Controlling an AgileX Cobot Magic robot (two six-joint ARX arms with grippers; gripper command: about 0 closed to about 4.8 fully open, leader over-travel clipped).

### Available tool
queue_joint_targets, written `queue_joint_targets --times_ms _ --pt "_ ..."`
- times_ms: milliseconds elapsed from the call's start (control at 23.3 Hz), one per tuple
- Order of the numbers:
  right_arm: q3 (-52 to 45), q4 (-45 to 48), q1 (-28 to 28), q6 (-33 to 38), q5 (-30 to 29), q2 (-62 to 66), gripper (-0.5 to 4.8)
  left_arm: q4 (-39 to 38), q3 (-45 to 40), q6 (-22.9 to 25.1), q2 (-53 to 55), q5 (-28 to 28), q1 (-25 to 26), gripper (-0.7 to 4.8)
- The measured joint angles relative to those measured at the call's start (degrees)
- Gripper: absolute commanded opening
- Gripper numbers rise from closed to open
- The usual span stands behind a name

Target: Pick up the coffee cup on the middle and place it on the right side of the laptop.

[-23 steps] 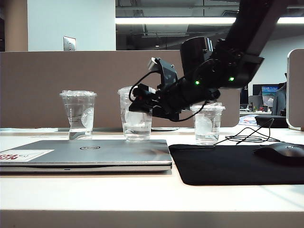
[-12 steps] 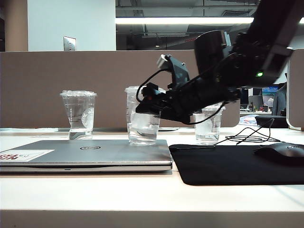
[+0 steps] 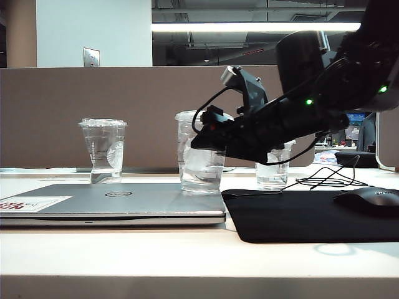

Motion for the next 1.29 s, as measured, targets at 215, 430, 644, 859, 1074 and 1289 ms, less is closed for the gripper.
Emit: queue_joint_targets --times_ms 215,430,644,859,1074,1289 --pt "-1.4 0.2 -0.4 0.0 -0.1 -0.9 3.23 0.0 0.0 0.0 0.0 0.0 0.0 -0.05" --pt "-1.4 0.1 -0.4 0.0 -0.2 -0.9 3.23 0.0 0.0 0.0 0.0 0.0 0.0 -0.05" --pt "-4.0 2.4 -0.6 0.0 0.0 -1.5 3.23 0.0 0.0 0.0 0.0 0.0 0.0 -0.05" --pt "-7.6 3.4 -0.6 -0.9 1.9 -4.1 3.23 0.0 0.0 0.0 0.0 0.0 0.0 -0.05" --pt "-7.9 0.4 -1.2 -2.6 3.4 -6.7 3.23 0.0 0.0 0.0 0.0 0.0 0.0 -0.05" --pt "-8.4 -2.0 -3.7 -3.3 3.6 -8.9 3.23 0.0 0.0 0.0 0.0 0.0 0.0 -0.05"
